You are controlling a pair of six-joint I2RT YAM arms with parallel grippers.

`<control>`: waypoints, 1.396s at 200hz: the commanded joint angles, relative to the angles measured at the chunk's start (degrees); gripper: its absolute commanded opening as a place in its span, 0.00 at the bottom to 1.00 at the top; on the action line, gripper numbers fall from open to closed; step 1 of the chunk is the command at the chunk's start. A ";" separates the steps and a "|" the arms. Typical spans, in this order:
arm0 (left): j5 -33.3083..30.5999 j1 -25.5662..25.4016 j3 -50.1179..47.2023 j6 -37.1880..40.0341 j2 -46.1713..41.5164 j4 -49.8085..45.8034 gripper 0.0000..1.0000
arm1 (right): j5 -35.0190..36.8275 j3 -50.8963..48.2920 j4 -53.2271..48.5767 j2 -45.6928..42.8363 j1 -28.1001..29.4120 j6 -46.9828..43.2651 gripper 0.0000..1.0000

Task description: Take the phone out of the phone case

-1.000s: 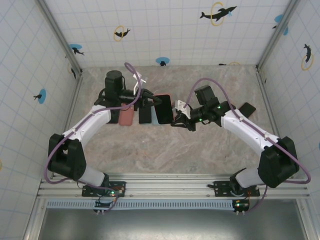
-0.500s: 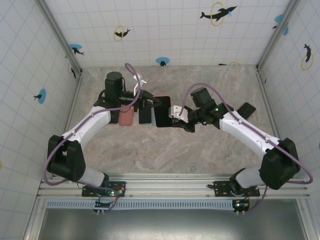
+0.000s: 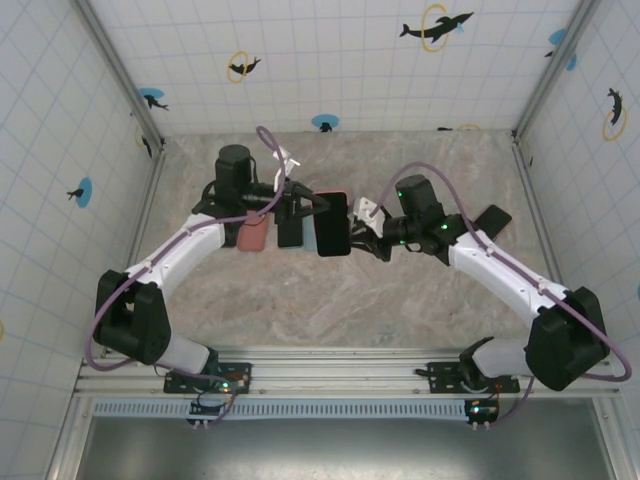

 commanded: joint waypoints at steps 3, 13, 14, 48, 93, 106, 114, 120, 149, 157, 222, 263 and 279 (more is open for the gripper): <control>3.94 -2.60 -0.81 -3.10 -1.41 0.07 0.00 | -4.94 -0.12 16.13 -2.36 -0.08 8.91 0.23; 1.88 -2.60 -0.80 -4.43 -1.47 0.66 0.00 | -6.13 -0.63 16.66 -2.44 -0.28 10.61 0.24; 1.66 -2.60 -0.80 -4.60 -1.47 0.77 0.00 | -6.22 -0.73 16.64 -2.45 -0.31 10.88 0.24; -10.38 -2.62 -2.05 -13.51 -2.54 7.74 0.00 | -11.40 -5.86 26.82 -3.29 -1.46 23.14 0.27; -22.66 -2.75 -6.97 -29.39 -4.39 21.49 0.00 | -10.83 -16.32 48.78 -5.57 -1.41 44.71 0.31; -24.99 -2.86 -6.84 -32.13 -4.07 21.99 0.00 | -9.57 -18.81 54.11 -6.11 -1.40 50.26 0.32; -26.97 -2.86 -6.78 -34.31 -3.94 22.10 0.00 | -8.35 -20.36 57.27 -6.31 -1.39 54.23 0.32; -27.80 -2.86 -6.88 -35.83 -3.77 23.04 0.00 | -7.14 -21.55 59.48 -6.46 -1.49 57.06 0.33; -33.34 -3.33 -7.64 -44.33 -2.76 26.63 0.00 | -1.13 -25.72 70.61 -6.25 -1.15 71.29 0.37; -33.95 -3.54 -8.03 -46.26 -2.38 28.27 0.00 | 0.37 -26.62 74.39 -5.99 -0.98 74.98 0.38; -35.25 -4.21 -9.42 -59.73 1.73 38.79 0.00 | 13.07 -31.16 88.34 -5.04 2.31 91.19 0.40; -34.15 -4.56 -8.19 -58.59 3.03 36.06 0.00 | 16.55 -31.25 93.28 -3.05 2.90 96.89 0.32; -34.47 -4.65 -8.10 -58.22 3.38 35.67 0.00 | 16.63 -30.79 94.19 -2.03 2.82 99.18 0.24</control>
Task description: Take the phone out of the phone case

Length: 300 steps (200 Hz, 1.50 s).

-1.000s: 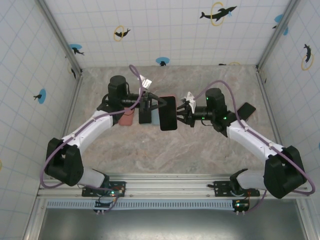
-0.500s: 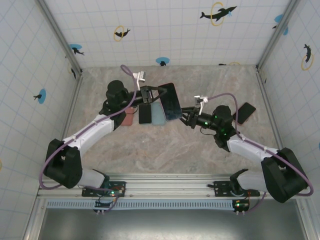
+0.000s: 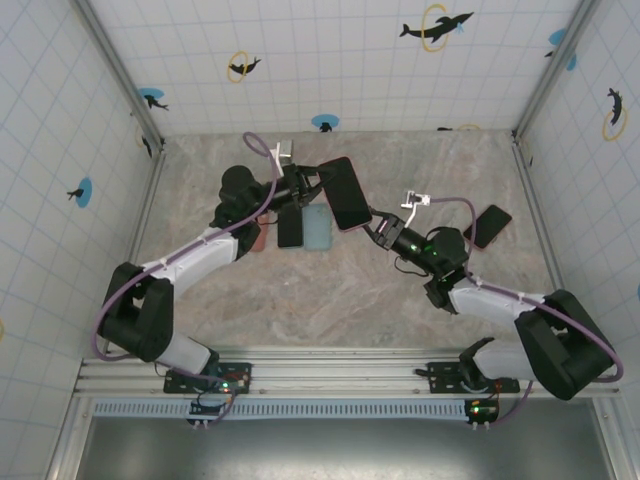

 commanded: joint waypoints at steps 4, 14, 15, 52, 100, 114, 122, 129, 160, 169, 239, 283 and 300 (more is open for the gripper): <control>-3.68 -0.35 0.78 1.74 1.84 -0.61 0.00 | -0.06 1.24 13.10 0.71 1.27 5.30 0.23; -4.44 -0.37 0.98 1.99 1.88 -1.64 0.00 | -0.21 1.78 14.48 1.72 1.09 6.77 0.19; -4.45 -0.35 1.01 2.04 1.87 -1.69 0.00 | -0.27 1.82 14.65 1.83 1.09 6.88 0.19; -7.54 -0.41 0.84 2.71 2.75 -4.52 0.04 | -0.06 3.14 14.95 3.25 1.45 9.27 0.16; -9.31 -0.33 -0.90 1.36 4.95 -1.94 0.16 | 1.81 3.07 11.43 2.91 1.45 11.54 0.12; -9.37 -0.33 -0.94 0.69 5.74 -1.03 0.16 | 2.06 3.23 10.97 2.90 1.45 12.30 0.12; -9.37 -0.33 -0.98 0.40 6.10 -0.82 0.17 | 2.14 3.31 10.62 2.99 1.44 12.87 0.12; -9.53 -0.22 -1.15 0.10 6.37 -0.65 0.17 | 2.22 3.20 10.34 2.99 1.47 13.17 0.11; -9.68 -0.15 -1.42 -0.64 7.27 0.38 0.23 | 3.07 2.27 10.18 2.91 1.45 14.22 0.11; -9.77 -0.02 -1.67 -0.80 7.45 0.37 0.23 | 3.48 2.16 9.99 2.75 1.53 14.49 0.11; -9.36 0.28 -1.91 -1.59 8.66 1.65 0.42 | 5.21 1.76 4.47 2.03 1.54 14.73 0.07; -11.31 0.46 -0.67 2.30 7.05 -3.45 0.54 | 6.23 1.06 6.35 3.25 1.25 17.04 0.07; -11.48 0.59 -0.72 3.22 6.33 -5.49 0.59 | 6.69 1.61 6.58 3.90 1.09 17.20 0.07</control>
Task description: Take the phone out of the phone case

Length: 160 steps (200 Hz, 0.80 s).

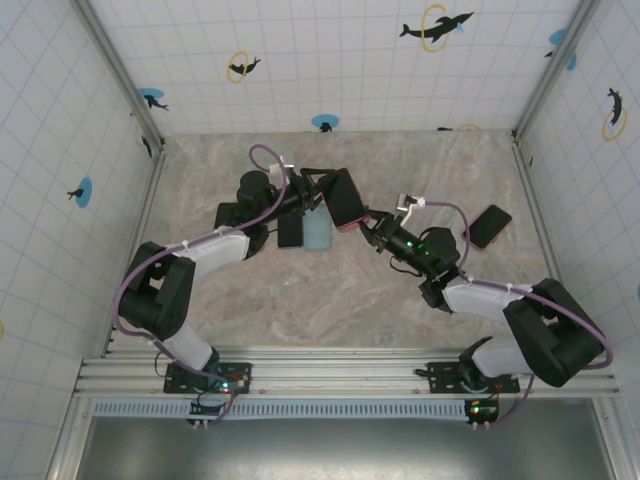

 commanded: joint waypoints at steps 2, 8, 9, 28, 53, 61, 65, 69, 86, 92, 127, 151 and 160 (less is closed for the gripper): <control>-1.10 0.49 0.90 2.97 -1.89 -3.41 0.59 | 1.89 1.70 5.79 -0.14 -0.04 0.87 0.07; -1.25 0.48 0.58 3.20 -2.28 -4.16 0.60 | 1.90 1.93 5.70 0.08 -0.17 0.75 0.07; -1.26 0.48 0.56 3.27 -2.33 -4.26 0.60 | 1.92 2.00 5.70 0.15 -0.15 0.72 0.07; -2.10 0.48 -0.63 4.49 -4.36 -6.05 0.61 | 3.34 2.33 5.52 0.70 -0.30 0.55 0.07; -5.32 0.61 -2.32 6.72 -8.77 -11.91 0.62 | 7.27 2.23 6.85 1.49 -0.46 0.28 0.07; -6.19 0.66 -2.74 7.02 -10.12 -13.51 0.62 | 7.65 2.92 7.06 2.06 -0.56 0.17 0.07; -6.54 0.65 -2.94 7.12 -10.78 -14.04 0.63 | 7.65 3.25 7.06 2.37 -0.58 0.14 0.07; -6.98 0.65 -3.26 7.08 -11.36 -14.62 0.63 | 7.65 3.73 7.22 2.71 -0.65 0.05 0.07; -8.14 0.25 -4.78 5.25 -13.91 -15.03 0.63 | 8.35 5.07 7.63 4.13 -0.59 -0.01 0.07; -8.73 -0.23 -5.35 4.55 -14.97 -14.96 0.63 | 8.85 5.59 7.71 4.54 -0.57 -0.39 0.07; -15.26 -4.22 -7.49 -0.49 -19.62 -16.44 0.62 | 14.06 7.56 8.15 6.83 0.14 -2.49 0.07; -19.79 -7.89 -7.89 -3.79 -21.20 -17.20 0.60 | 17.35 8.55 9.79 8.83 0.91 -2.96 0.07; -21.36 -9.05 -7.89 -4.83 -21.45 -17.07 0.60 | 17.57 9.17 10.24 9.80 1.16 -3.12 0.07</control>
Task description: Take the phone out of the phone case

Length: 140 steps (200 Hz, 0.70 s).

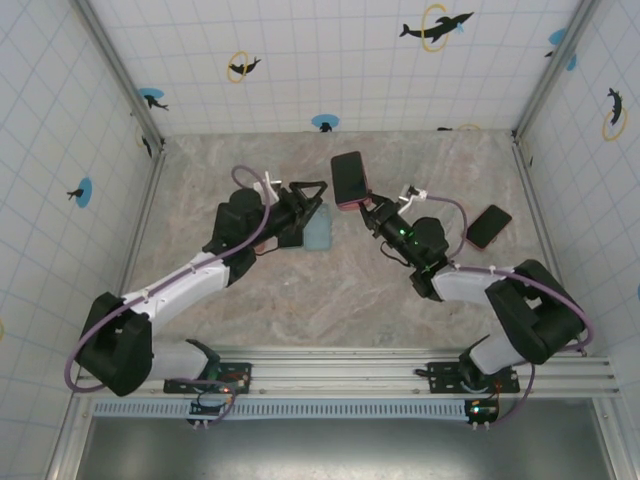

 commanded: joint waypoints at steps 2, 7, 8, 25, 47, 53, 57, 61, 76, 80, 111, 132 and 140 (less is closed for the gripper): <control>-6.62 -2.84 -0.39 -4.70 -1.61 -1.23 0.60 | 4.53 3.92 8.08 1.74 0.96 -1.61 0.07; -7.25 -3.29 -0.27 -5.18 -1.62 -1.26 0.60 | 4.64 4.28 8.32 2.16 1.13 -1.67 0.07; -7.35 -3.38 -0.24 -5.34 -1.62 -1.24 0.60 | 4.70 4.36 8.42 2.29 1.16 -1.69 0.07; -8.37 -4.27 0.00 -7.77 -1.10 0.09 0.59 | 4.85 5.51 9.26 3.89 1.83 -2.33 0.07; -7.91 -4.99 -0.05 -10.64 -0.05 3.14 0.58 | 4.97 6.48 10.60 5.43 2.37 -2.95 0.07; -8.08 -5.26 0.02 -11.04 0.09 3.09 0.58 | 5.22 6.55 10.85 5.71 2.44 -2.92 0.06; -8.10 -5.38 -0.07 -11.32 0.10 3.29 0.57 | 5.43 6.56 11.05 5.83 2.59 -2.88 0.06; -8.10 -5.47 -0.04 -11.44 0.14 3.46 0.57 | 5.64 6.67 11.14 5.97 2.66 -3.02 0.06; -7.70 -5.49 -0.19 -11.72 0.45 3.84 0.56 | 5.79 6.89 10.84 6.12 2.79 -3.89 0.06; -7.66 -5.49 -0.23 -11.86 0.53 4.02 0.55 | 5.93 6.91 10.67 6.11 2.93 -4.20 0.06; -6.33 -5.58 0.11 -12.68 2.01 5.84 0.54 | 6.62 7.55 10.63 6.72 3.63 -5.25 0.06; -6.11 -5.58 0.30 -13.13 2.85 7.17 0.53 | 6.78 7.89 10.74 7.00 4.06 -5.70 0.06; -6.23 -5.58 0.06 -13.43 3.03 7.84 0.53 | 6.78 7.99 10.53 6.91 4.19 -6.17 0.06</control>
